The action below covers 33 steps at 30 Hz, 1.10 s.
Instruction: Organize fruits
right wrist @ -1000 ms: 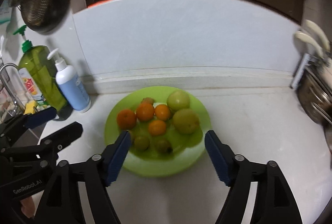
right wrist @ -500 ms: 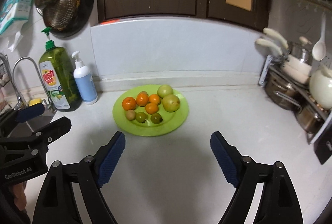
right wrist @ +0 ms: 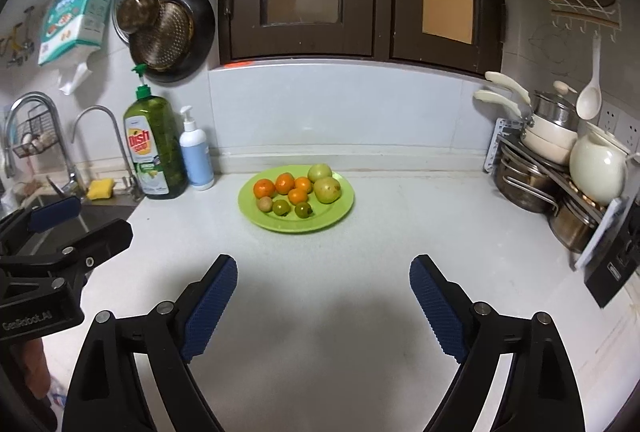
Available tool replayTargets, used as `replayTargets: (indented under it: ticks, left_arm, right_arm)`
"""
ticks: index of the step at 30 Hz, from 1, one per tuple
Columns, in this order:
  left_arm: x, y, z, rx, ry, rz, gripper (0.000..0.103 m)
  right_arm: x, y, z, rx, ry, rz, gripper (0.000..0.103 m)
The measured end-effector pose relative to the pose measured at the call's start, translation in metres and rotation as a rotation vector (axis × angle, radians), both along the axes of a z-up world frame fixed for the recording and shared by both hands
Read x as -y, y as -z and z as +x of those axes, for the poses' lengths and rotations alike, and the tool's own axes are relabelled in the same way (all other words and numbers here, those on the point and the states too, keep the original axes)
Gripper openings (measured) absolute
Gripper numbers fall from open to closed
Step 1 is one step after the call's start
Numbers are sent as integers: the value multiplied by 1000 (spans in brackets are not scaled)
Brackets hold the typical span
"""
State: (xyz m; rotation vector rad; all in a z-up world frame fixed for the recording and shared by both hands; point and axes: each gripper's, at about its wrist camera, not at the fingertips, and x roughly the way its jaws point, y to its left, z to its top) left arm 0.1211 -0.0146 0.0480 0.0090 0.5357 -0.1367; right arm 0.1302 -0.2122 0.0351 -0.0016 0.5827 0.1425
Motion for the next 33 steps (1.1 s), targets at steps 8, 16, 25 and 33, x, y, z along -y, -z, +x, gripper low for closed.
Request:
replayTargets:
  ticks: [8,16,25,33]
  left_arm:
    - [13,-8,-45,34,-33,22,103]
    - [21,-8,-72,39,-74,32,103]
    - [29,-11,-91,56,-82,45,103]
    - [35,-13,-102,64,-71,51,103]
  right_arm:
    - [21,-6,-42,18,2,14,89]
    - [32,-7,-66,24,-8,20,89]
    - [40,-6,-81,28,-27,34,89]
    - [49,-8,-89,35,-26,45,89]
